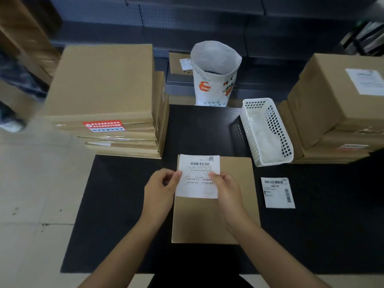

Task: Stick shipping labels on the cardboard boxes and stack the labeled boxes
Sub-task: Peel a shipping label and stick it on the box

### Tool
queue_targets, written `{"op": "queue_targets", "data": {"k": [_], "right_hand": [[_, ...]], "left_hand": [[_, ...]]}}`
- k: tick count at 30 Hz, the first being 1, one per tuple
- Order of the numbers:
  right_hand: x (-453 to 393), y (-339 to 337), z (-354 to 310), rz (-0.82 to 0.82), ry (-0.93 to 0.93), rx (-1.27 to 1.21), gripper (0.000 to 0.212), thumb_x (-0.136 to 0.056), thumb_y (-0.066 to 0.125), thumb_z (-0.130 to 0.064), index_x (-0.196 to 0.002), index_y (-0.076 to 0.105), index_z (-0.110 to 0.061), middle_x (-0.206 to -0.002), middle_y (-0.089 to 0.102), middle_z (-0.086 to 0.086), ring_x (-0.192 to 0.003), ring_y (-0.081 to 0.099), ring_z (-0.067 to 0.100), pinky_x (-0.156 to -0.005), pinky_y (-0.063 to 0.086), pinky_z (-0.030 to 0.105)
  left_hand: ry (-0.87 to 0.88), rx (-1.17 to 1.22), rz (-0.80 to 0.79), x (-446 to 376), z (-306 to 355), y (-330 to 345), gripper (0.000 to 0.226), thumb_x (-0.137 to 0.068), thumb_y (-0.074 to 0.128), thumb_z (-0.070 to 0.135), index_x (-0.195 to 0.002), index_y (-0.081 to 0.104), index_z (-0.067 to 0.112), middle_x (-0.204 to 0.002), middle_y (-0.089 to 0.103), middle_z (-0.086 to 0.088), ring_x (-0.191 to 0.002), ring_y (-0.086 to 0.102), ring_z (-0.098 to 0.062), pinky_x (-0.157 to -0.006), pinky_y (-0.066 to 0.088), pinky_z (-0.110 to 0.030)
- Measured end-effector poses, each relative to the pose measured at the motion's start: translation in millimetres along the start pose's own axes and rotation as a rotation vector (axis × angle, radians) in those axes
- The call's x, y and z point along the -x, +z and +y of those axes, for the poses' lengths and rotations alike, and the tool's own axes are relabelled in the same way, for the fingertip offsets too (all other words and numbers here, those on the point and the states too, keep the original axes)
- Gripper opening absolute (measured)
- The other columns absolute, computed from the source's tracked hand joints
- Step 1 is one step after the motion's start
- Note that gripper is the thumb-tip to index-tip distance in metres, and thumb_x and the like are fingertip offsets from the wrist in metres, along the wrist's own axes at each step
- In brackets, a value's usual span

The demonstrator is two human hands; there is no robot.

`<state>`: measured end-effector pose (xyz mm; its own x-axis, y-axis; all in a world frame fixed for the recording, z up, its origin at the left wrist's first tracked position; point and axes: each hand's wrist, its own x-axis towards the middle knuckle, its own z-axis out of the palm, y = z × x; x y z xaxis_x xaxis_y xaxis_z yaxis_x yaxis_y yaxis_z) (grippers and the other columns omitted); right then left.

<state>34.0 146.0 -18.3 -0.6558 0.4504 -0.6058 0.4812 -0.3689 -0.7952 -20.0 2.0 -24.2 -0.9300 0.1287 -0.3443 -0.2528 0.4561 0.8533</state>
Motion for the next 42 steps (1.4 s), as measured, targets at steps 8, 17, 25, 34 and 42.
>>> {"op": "queue_targets", "data": {"k": [8,17,25,34,42], "right_hand": [[-22,-40,29,0.192,-0.204,0.587,0.022,-0.096,0.054,-0.035,-0.088,0.059,-0.016,-0.096,0.062,-0.004,-0.081,0.061,0.007,-0.064,0.048,0.020],[-51,-72,57,0.232,-0.426,1.052,0.029,-0.094,0.053,-0.042,-0.073,0.051,-0.021,-0.094,0.045,-0.005,-0.085,0.048,0.014,-0.079,0.047,0.032],[-57,-76,64,0.230,-0.516,1.095,0.030,-0.092,0.056,-0.038,-0.071,0.047,-0.019,-0.091,0.041,-0.005,-0.083,0.046,0.015,-0.076,0.048,0.033],[-51,-64,70,0.126,-0.927,1.207,0.044,-0.093,0.043,-0.025,-0.134,0.046,-0.009,-0.141,0.047,0.011,-0.133,0.039,0.027,-0.107,0.029,0.038],[-62,-66,92,-0.141,-0.819,1.566,0.060,-0.098,0.024,-0.033,-0.153,0.016,-0.010,-0.161,0.012,0.009,-0.149,0.009,0.027,-0.116,0.007,0.050]], "left_hand": [[0.118,-0.259,0.051,1,-25,46,0.018,-0.090,0.062,0.032,-0.077,0.059,0.020,-0.090,0.054,0.010,-0.086,0.054,-0.012,-0.076,0.043,-0.028],[0.264,-0.581,0.128,-3,-55,85,0.020,-0.088,0.065,0.035,-0.078,0.064,0.017,-0.102,0.049,0.002,-0.093,0.041,-0.013,-0.087,0.024,-0.028],[0.390,-0.766,0.179,-4,-66,92,0.023,-0.086,0.067,0.035,-0.072,0.062,0.018,-0.095,0.054,-0.002,-0.088,0.051,-0.020,-0.084,0.037,-0.038],[0.704,-0.806,0.094,8,-41,101,0.034,-0.092,0.046,0.025,-0.122,0.056,0.012,-0.132,0.055,-0.006,-0.119,0.048,-0.018,-0.100,0.028,-0.037],[0.692,-0.991,-0.349,-1,-73,98,0.067,-0.100,0.006,0.053,-0.153,0.004,0.012,-0.161,-0.003,-0.001,-0.148,-0.005,-0.012,-0.117,0.000,-0.045]]}}
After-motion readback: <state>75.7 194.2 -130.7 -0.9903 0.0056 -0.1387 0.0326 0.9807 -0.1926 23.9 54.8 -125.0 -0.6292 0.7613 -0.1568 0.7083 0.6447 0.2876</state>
